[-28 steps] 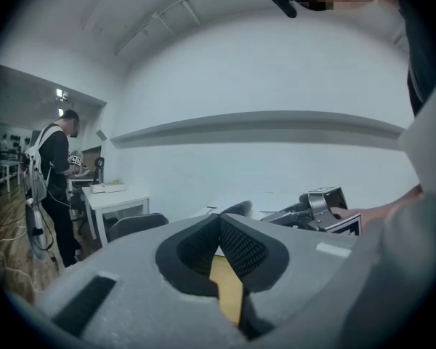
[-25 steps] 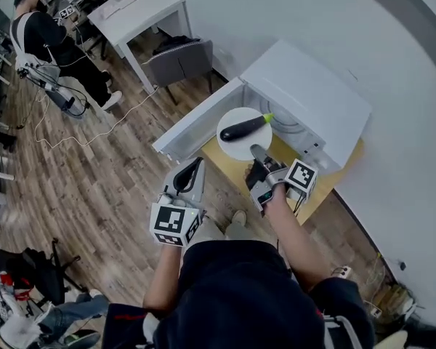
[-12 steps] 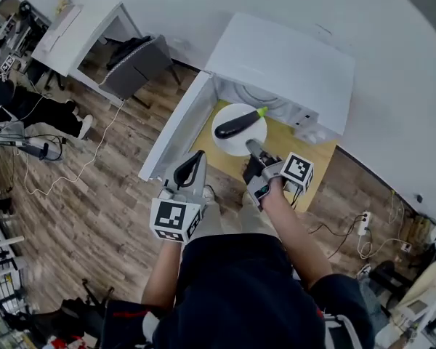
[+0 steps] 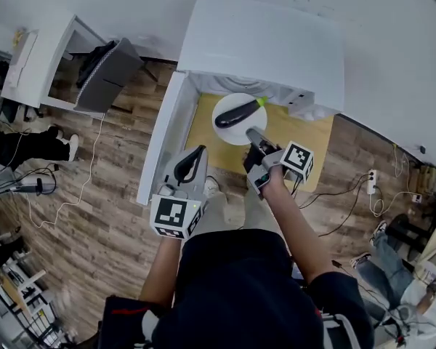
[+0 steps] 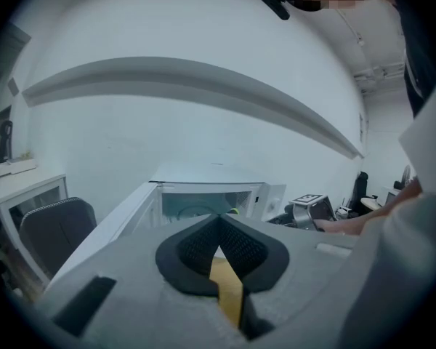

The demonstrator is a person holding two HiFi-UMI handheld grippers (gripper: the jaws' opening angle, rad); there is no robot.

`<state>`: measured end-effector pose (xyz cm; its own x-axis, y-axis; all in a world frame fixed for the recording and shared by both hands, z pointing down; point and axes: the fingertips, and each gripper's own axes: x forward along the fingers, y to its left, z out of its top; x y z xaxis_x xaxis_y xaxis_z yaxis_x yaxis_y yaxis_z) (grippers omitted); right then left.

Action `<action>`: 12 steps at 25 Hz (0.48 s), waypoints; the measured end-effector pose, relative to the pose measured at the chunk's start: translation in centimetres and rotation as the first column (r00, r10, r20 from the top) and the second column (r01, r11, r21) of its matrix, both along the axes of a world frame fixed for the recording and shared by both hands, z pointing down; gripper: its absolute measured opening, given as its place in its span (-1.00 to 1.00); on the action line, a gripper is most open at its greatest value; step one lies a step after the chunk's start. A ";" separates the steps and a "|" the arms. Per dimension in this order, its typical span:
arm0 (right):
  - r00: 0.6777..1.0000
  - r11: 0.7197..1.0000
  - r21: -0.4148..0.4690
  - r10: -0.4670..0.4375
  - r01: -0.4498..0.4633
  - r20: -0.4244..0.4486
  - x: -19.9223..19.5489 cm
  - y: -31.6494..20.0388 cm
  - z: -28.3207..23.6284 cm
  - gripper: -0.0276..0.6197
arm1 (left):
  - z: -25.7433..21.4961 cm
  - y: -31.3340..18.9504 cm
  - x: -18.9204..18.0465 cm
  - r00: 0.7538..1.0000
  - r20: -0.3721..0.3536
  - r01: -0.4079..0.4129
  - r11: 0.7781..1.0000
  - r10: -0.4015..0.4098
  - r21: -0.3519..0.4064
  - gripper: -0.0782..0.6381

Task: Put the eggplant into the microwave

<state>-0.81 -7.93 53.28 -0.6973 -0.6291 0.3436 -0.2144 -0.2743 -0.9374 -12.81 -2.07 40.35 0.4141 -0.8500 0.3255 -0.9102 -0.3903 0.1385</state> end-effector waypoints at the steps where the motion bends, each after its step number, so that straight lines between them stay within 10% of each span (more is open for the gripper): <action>1: 1.000 1.000 -0.002 0.015 -0.015 -0.001 0.1 -0.3 0.4 -0.83 | 0.3 -0.3 0.0 1.000 0.000 -0.017 1.000 0.017 -0.007 -0.74; 12: 0.991 0.990 -0.022 0.137 -0.136 0.006 1.3 -4.5 4.9 -0.83 | 3.9 -2.8 0.9 0.994 0.013 -0.109 0.991 0.110 -0.084 -0.74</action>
